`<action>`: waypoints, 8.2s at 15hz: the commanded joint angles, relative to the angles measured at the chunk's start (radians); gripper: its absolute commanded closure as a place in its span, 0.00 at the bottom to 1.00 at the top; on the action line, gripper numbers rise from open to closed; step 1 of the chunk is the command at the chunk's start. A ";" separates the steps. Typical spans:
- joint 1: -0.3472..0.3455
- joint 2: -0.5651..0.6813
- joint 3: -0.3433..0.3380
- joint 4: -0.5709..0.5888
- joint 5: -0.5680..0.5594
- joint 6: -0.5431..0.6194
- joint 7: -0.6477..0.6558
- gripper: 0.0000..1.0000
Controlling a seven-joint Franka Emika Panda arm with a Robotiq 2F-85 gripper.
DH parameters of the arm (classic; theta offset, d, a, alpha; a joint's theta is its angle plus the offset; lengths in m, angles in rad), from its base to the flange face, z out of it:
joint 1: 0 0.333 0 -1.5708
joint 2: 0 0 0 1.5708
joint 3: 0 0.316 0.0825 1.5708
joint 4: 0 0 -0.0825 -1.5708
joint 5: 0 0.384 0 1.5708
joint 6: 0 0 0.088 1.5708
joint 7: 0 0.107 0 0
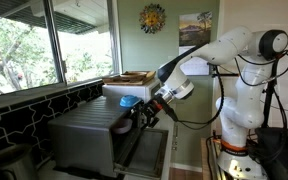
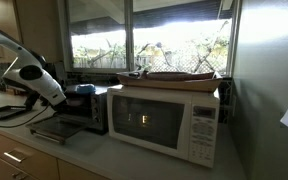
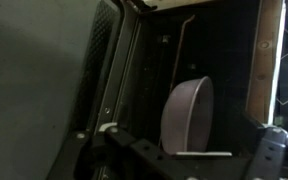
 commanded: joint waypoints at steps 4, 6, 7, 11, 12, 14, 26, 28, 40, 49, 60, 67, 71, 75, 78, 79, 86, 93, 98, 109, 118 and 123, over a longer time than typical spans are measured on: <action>-0.058 0.100 0.027 0.079 0.226 0.018 -0.222 0.00; -0.081 0.112 0.033 0.102 0.300 0.010 -0.291 0.04; -0.091 0.119 0.037 0.112 0.332 0.008 -0.323 0.12; -0.119 0.142 0.055 0.129 0.434 -0.001 -0.433 0.47; -0.127 0.147 0.060 0.133 0.456 -0.001 -0.456 0.55; -0.140 0.159 0.067 0.141 0.494 -0.002 -0.498 0.71; -0.130 0.133 0.114 0.061 0.233 0.004 -0.320 0.98; -0.126 0.120 0.130 0.040 0.105 0.011 -0.210 0.98; -0.187 0.103 0.251 -0.142 -0.617 0.262 0.232 0.98; -0.458 -0.123 0.519 -0.161 -0.810 0.270 0.141 0.98; -0.648 -0.331 0.649 -0.129 -0.909 -0.178 0.000 0.98; -0.499 -0.332 0.427 -0.134 -1.206 -0.413 0.164 0.92; -0.418 -0.345 0.320 -0.129 -1.283 -0.479 0.229 0.92; -0.415 -0.343 0.318 -0.130 -1.285 -0.479 0.230 0.92; -0.344 -0.322 0.251 -0.124 -1.267 -0.437 0.237 0.98; -0.293 -0.305 0.203 -0.120 -1.239 -0.425 0.236 0.98; -0.165 -0.230 0.089 -0.128 -1.204 -0.406 0.357 0.98; -0.111 -0.195 0.009 -0.128 -1.094 -0.440 0.369 0.98; -0.115 -0.126 -0.033 -0.130 -0.911 -0.470 0.366 0.98; -0.191 -0.033 -0.034 -0.111 -0.526 -0.656 0.431 0.98; -0.256 -0.003 0.003 -0.112 -0.329 -0.706 0.539 0.98; -0.264 0.010 -0.016 -0.104 -0.278 -0.763 0.538 0.98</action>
